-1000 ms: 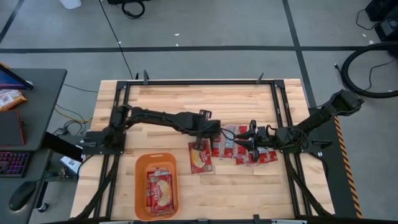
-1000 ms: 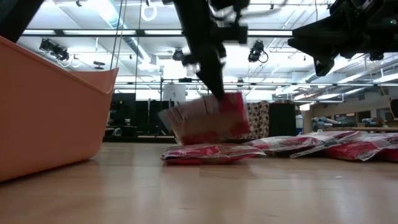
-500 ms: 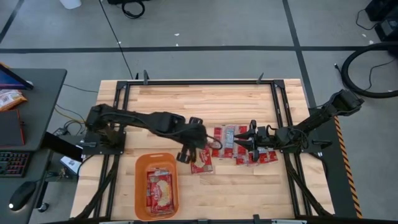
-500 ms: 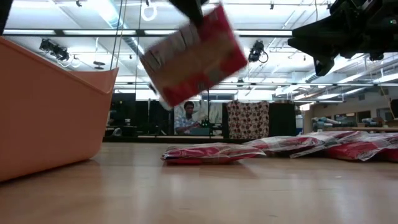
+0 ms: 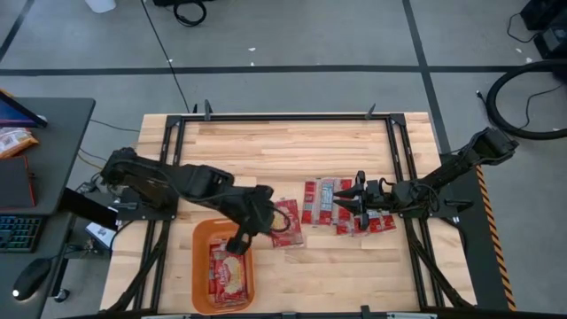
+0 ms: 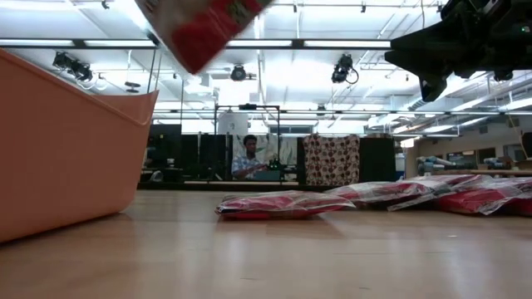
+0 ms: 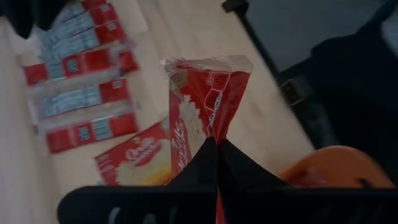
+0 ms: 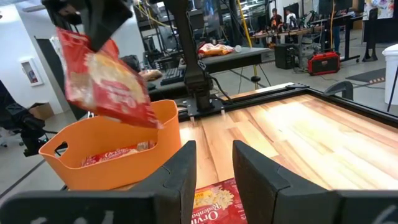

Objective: Sort popcorn bags into baskets
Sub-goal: Put the red popcorn pack into the orange bin

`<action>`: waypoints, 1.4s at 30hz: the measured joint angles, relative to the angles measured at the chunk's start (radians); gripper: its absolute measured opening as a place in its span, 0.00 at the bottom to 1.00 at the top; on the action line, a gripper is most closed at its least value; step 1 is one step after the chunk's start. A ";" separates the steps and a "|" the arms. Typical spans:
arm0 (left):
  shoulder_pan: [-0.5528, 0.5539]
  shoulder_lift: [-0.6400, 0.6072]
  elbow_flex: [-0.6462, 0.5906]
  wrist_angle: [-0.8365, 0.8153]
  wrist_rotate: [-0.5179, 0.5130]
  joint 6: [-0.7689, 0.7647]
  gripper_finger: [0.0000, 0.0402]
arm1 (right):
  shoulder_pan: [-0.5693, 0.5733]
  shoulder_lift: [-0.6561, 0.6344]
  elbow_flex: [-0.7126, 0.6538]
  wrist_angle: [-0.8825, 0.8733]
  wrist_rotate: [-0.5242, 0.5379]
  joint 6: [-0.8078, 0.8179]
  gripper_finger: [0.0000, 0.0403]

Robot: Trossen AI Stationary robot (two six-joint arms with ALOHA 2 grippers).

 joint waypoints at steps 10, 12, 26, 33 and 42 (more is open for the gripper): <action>-0.119 -0.021 -0.004 -0.105 0.015 -0.151 0.01 | 0.000 0.000 0.000 0.000 0.000 0.000 0.27; -0.142 -0.022 -0.023 -0.115 0.013 -0.182 0.01 | 0.000 0.000 0.000 0.000 0.000 0.000 0.27; -0.342 -0.016 -0.040 -0.254 -0.330 -0.263 0.01 | 0.000 0.000 0.000 0.001 0.000 0.008 0.27; -0.418 -0.011 -0.040 -0.259 -0.453 -0.312 0.01 | 0.000 0.000 0.000 0.001 0.001 0.008 0.27; -0.469 0.052 -0.041 -0.250 -0.540 -0.332 0.01 | 0.000 0.000 0.000 0.003 0.000 0.008 0.27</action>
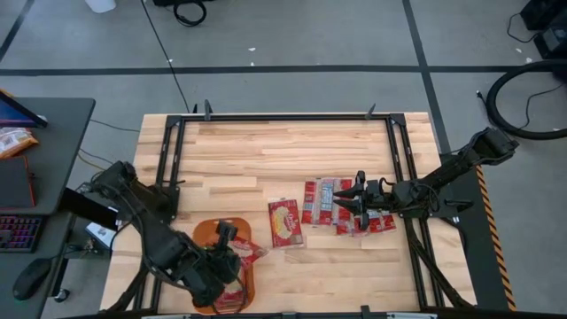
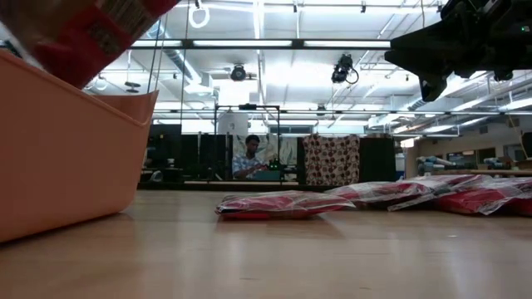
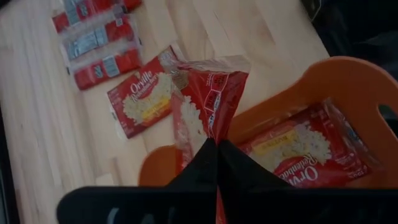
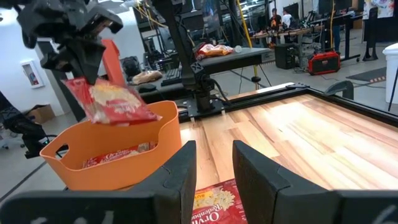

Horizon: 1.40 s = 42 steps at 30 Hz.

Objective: Sort popcorn bags into baskets
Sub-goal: Put the red popcorn pack into the orange bin

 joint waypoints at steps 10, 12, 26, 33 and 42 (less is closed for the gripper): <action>-0.036 0.004 -0.127 0.077 0.003 -0.054 0.01 | 0.000 0.000 0.000 0.002 -0.005 0.000 0.27; -0.040 0.002 -0.167 0.111 0.004 -0.053 0.01 | 0.000 0.000 0.000 0.002 -0.006 0.000 0.27; -0.060 0.000 -0.295 0.122 0.216 0.011 0.10 | 0.000 0.000 0.000 0.002 -0.009 0.000 0.27; -0.045 0.000 -0.223 0.063 0.246 0.027 0.23 | 0.000 0.000 0.000 0.002 -0.009 0.000 0.27; 0.014 0.014 -0.204 0.150 0.058 0.008 0.24 | 0.000 0.000 0.000 0.002 -0.010 0.002 0.27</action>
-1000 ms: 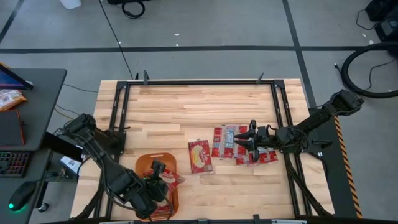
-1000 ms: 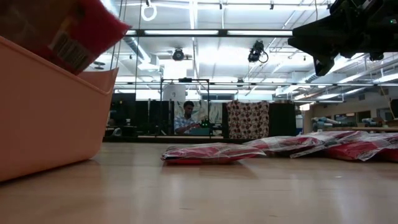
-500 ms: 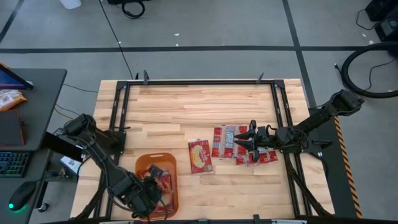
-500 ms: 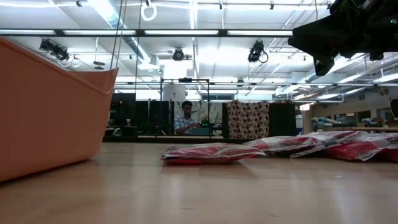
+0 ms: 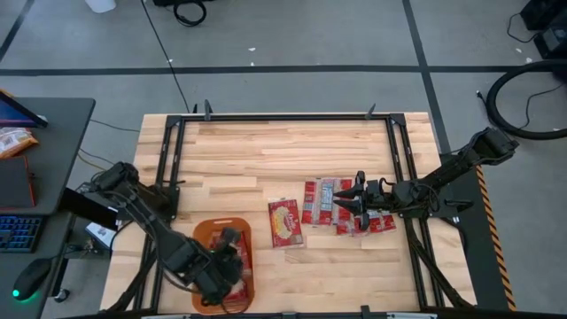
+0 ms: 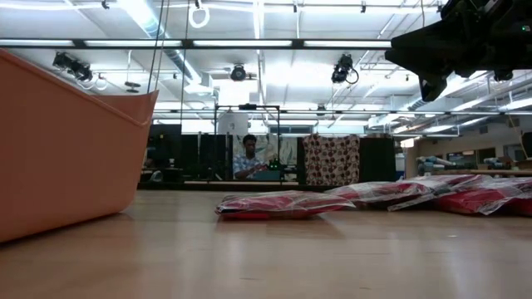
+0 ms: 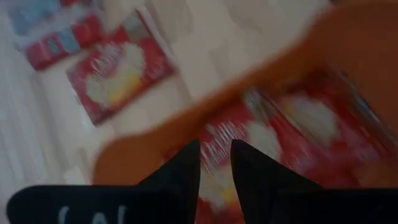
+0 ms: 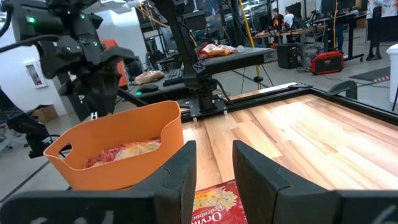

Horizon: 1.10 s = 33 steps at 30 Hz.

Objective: Sort popcorn bags into baskets
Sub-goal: Put the red popcorn pack into the orange bin

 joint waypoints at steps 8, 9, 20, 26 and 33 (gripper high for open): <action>0.132 0.101 -0.007 0.100 0.074 0.029 0.24 | 0.000 0.000 0.000 0.001 0.000 0.000 0.27; 0.152 0.112 -0.007 0.104 0.102 0.040 0.24 | 0.000 0.000 0.000 0.000 0.000 0.000 0.27; 0.281 0.177 0.000 0.242 0.214 0.158 0.24 | 0.000 0.000 0.000 0.000 0.001 -0.003 0.27; 0.313 0.267 0.097 0.222 0.231 0.145 0.24 | -0.007 0.002 0.000 0.002 0.024 -0.002 0.27; 0.311 0.422 0.212 0.251 0.007 0.113 0.24 | -0.009 0.022 0.000 0.009 0.024 0.000 0.27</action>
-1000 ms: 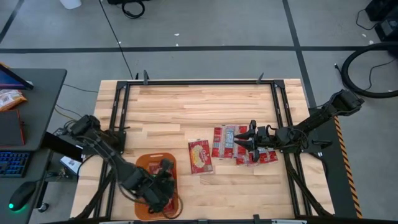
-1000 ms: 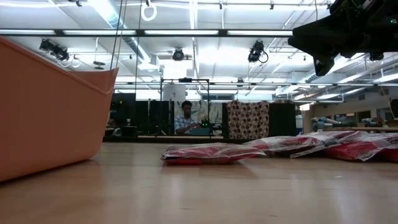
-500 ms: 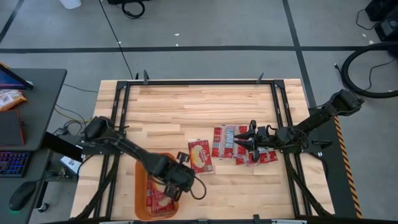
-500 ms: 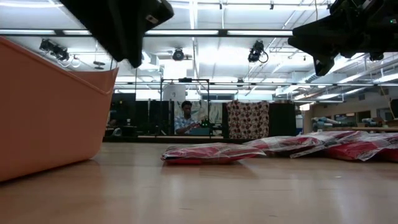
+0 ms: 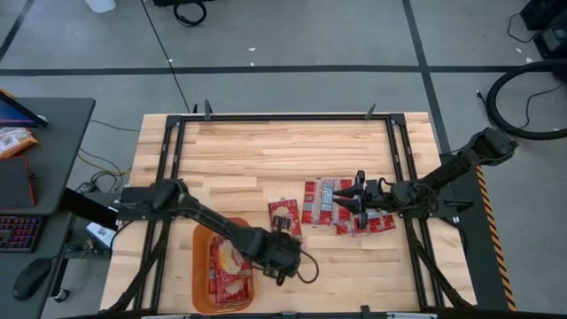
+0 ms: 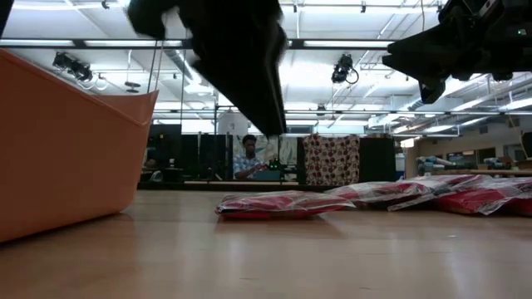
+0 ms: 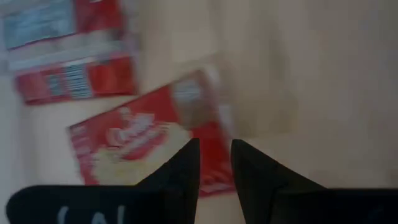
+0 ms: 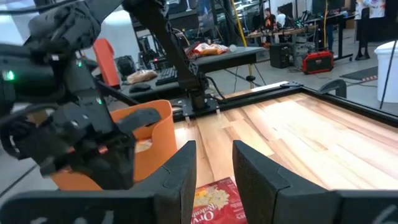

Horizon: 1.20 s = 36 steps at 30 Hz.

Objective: Sort popcorn bags into baskets
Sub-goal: Put the red popcorn pack into the orange bin

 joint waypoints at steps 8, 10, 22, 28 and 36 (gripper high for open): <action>0.021 0.089 0.002 0.084 0.014 -0.015 0.39 | 0.000 0.004 0.000 -0.002 0.003 -0.003 0.27; 0.021 0.098 0.002 0.115 0.014 -0.015 0.46 | 0.000 0.004 0.000 -0.002 0.003 -0.003 0.27; 0.021 0.118 -0.005 0.231 -0.050 0.006 0.68 | 0.000 0.004 0.000 -0.002 0.003 -0.003 0.27; 0.018 0.166 -0.003 0.203 -0.095 0.059 0.68 | 0.000 0.006 0.000 -0.001 0.003 -0.003 0.27; 0.017 0.180 -0.001 0.188 -0.119 0.094 0.62 | 0.000 0.011 0.000 0.007 0.002 -0.003 0.27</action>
